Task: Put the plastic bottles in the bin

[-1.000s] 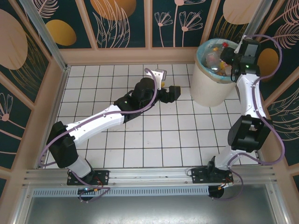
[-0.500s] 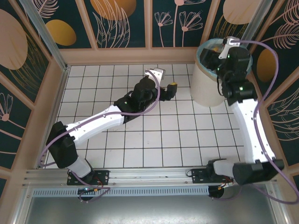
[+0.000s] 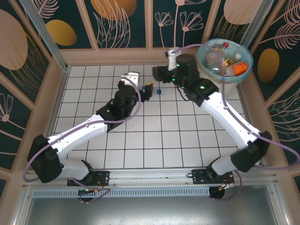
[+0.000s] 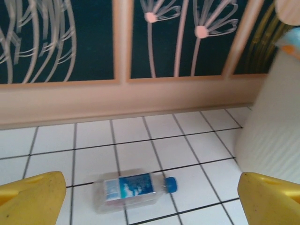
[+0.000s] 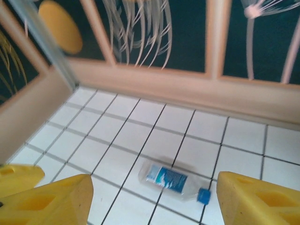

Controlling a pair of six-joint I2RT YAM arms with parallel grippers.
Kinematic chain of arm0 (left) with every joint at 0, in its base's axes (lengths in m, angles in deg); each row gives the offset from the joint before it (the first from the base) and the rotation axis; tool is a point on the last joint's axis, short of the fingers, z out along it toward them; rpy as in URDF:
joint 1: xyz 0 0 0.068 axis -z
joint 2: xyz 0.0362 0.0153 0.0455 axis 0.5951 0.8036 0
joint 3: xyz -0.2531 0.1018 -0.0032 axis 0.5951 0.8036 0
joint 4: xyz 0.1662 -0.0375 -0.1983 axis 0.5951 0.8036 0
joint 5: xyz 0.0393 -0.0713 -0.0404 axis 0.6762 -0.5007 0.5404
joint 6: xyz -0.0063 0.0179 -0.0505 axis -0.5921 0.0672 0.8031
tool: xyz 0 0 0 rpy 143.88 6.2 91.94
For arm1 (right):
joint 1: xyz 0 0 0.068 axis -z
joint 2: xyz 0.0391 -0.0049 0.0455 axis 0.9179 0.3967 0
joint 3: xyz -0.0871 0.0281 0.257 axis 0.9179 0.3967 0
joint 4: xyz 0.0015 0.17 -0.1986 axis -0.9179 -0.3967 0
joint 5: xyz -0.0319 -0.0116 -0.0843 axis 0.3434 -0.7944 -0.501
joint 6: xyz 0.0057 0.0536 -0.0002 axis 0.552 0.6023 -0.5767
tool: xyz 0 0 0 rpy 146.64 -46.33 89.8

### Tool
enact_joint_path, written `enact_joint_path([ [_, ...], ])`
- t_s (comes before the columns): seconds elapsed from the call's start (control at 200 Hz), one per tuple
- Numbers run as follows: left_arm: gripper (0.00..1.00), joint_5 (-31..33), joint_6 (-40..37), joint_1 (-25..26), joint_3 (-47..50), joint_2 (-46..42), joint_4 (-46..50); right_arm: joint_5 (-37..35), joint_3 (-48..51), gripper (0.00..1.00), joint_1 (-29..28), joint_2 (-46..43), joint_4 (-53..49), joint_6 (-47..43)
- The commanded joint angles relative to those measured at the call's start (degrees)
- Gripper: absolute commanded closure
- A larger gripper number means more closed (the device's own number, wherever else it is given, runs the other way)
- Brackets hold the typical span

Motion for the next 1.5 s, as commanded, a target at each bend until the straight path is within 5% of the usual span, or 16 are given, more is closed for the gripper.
enact_joint_path([
  [0.0,0.06,3.36,3.6,-1.64,3.38,-2.34,-1.08,-1.81,-6.38,0.28,-4.28,5.1,-3.95,-3.09],
  [0.42,0.05,-1.11,16.98,-7.14,17.47,-11.9,-1.27,1.57,-18.43,0.25,-6.1,22.48,-7.91,-4.32],
  [0.721,0.06,-0.29,21.52,-7.11,21.32,-24.21,7.6,3.63,-30.51,0.2,-0.74,36.9,-13.87,-5.05],
  [1.181,0.05,-4.06,23.57,-7.11,24.13,-25.28,10.1,10.88,-28.81,0.16,7.1,48.5,-7.73,-7.9],
  [1.496,0.07,-4.83,25.69,-7.13,24.31,-24.0,11.77,18.41,-20.96,0.16,6.07,48.22,-4.66,-8.59],
])
